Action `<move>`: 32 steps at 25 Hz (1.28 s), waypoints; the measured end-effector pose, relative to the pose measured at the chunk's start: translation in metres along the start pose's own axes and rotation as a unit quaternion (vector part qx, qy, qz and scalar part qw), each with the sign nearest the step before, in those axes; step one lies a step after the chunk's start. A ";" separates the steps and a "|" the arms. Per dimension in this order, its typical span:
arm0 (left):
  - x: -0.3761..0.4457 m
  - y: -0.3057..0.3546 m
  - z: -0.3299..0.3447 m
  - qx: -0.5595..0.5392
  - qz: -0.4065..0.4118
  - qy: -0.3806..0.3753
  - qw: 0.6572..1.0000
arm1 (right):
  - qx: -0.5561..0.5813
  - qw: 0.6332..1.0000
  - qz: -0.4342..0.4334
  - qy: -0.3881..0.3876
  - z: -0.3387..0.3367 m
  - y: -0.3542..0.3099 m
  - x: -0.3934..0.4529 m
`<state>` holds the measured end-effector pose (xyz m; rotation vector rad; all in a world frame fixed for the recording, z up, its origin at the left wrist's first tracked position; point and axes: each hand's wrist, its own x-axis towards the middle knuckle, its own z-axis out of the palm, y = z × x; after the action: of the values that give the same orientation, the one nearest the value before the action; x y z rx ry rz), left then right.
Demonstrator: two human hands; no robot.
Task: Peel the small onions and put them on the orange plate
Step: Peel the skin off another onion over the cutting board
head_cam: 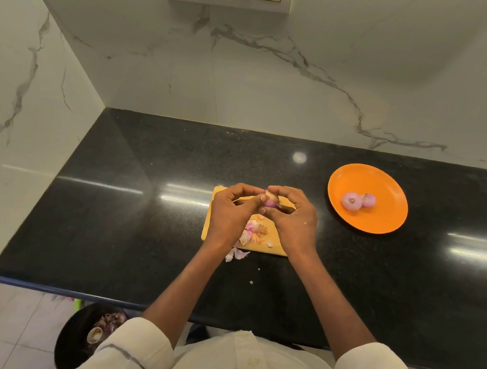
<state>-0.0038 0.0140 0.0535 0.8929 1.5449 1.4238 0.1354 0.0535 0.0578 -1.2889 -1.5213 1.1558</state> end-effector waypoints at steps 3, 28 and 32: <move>0.003 -0.003 -0.001 0.024 0.003 0.021 0.999 | -0.003 1.000 0.001 -0.001 0.000 0.001 0.003; -0.004 0.003 0.012 -0.051 -0.103 -0.002 0.993 | 0.191 0.975 0.110 -0.037 -0.007 -0.005 -0.003; 0.000 0.003 0.008 -0.084 -0.118 0.001 0.989 | 0.193 0.974 0.116 -0.036 -0.010 -0.003 -0.001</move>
<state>0.0036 0.0171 0.0567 0.5877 1.4546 1.3582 0.1443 0.0533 0.0627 -1.1855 -1.1395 1.5744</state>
